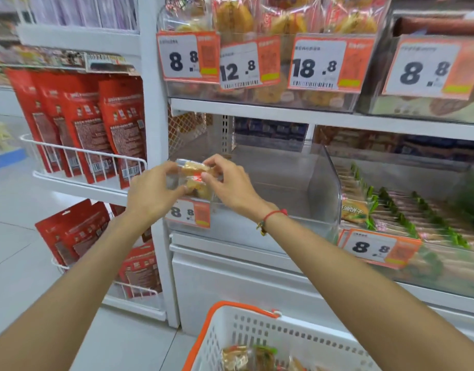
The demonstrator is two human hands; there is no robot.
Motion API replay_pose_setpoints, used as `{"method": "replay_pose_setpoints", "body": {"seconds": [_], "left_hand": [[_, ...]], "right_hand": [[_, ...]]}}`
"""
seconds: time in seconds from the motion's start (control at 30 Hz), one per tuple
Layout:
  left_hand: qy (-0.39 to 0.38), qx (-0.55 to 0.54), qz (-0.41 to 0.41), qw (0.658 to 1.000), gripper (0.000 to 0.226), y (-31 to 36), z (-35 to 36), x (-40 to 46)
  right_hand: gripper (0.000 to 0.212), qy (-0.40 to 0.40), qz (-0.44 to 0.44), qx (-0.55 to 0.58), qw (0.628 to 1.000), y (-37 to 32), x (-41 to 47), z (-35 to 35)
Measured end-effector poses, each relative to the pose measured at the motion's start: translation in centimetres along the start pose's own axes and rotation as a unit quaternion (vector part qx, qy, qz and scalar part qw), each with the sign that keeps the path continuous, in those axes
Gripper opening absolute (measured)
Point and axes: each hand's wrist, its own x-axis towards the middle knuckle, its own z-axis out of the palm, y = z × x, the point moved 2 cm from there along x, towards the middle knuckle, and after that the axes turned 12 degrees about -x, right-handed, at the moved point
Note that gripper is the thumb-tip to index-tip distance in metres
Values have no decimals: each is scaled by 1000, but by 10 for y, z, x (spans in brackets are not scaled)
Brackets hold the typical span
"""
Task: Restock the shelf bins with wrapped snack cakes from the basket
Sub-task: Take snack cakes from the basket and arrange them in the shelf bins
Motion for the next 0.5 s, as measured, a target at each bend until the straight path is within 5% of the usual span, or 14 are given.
{"method": "replay_pose_setpoints", "body": {"seconds": [0.1, 0.2, 0.33, 0.5], "left_hand": [[41, -5, 65, 997, 61, -6, -5, -4], [-15, 29, 144, 989, 53, -7, -2, -7], [-84, 128, 146, 977, 42, -12, 5, -8], [-57, 170, 222, 959, 42, -15, 2, -14]], "right_hand": [[17, -11, 21, 23, 999, -3, 4, 14], [19, -50, 66, 63, 995, -8, 10, 24], [22, -134, 102, 34, 985, -8, 12, 29], [36, -63, -41, -149, 986, -11, -21, 11]]}}
